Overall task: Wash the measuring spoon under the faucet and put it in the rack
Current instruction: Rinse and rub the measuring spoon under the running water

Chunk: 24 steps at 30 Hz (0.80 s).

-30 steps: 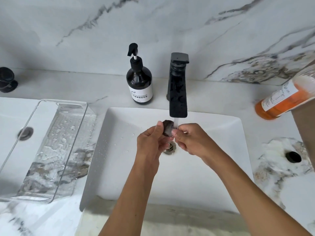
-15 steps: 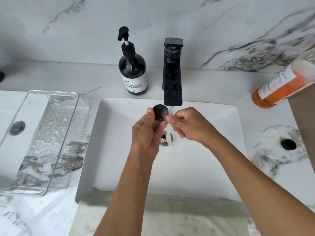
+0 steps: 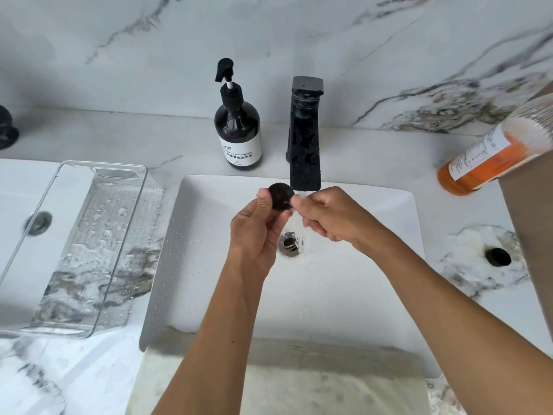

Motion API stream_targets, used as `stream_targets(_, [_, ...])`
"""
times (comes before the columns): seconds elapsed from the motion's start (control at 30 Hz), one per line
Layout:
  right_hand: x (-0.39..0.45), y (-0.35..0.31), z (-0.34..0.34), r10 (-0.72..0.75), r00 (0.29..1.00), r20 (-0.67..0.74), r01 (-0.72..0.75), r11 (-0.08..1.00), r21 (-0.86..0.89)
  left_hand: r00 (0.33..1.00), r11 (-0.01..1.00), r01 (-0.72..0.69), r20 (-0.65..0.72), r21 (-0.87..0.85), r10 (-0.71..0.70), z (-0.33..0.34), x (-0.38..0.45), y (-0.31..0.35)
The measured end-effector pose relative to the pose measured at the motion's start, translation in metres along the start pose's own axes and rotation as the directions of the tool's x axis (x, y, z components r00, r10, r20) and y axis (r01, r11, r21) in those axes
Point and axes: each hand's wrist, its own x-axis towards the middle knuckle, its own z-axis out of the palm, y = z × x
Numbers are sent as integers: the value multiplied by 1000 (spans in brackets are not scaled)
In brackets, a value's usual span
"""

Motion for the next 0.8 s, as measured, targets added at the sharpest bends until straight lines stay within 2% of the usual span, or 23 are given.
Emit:
stream_targets(0.07, [2, 0, 1, -31, 999, -23, 30, 999, -20, 1000, 1000, 1, -2, 10, -1, 2, 0, -1])
stream_targets(0.2, [1, 0, -5, -16, 994, 108, 14, 1000, 17, 997, 1000, -17, -71, -24, 15, -5, 6, 5])
stream_targets(0.3, [1, -1, -3, 33, 999, 39, -31, 998, -47, 998, 997, -14, -58, -71, 10, -5, 8, 4])
stream_targets(0.37, [4, -2, -1, 20, 999, 29, -21, 999, 32, 1000, 993, 7, -20, -114, -10, 0, 6, 0])
stream_targets(0.47, [4, -2, -3, 24, 996, 90, -30, 998, 62, 996, 999, 53, 66, 9, -54, 6, 1, -10])
stream_targets(0.53, [3, 0, -7, 35, 990, 136, -39, 999, 21, 995, 990, 77, 48, 117, -83, 9, -1, -13])
stream_targets(0.6, [2, 2, -10, 30, 989, 145, -29, 1000, -12, 995, 985, 95, 5, 144, -97, 10, -1, -13])
stream_targets(0.7, [0, 1, -9, 34, 995, 93, -25, 995, -99, 994, 992, 108, 0, 72, -108, 15, -3, -14])
stream_targets(0.8, [1, 1, -13, 10, 995, 103, 0, 996, -95, 989, 989, 147, -9, -32, -147, 18, -6, -18])
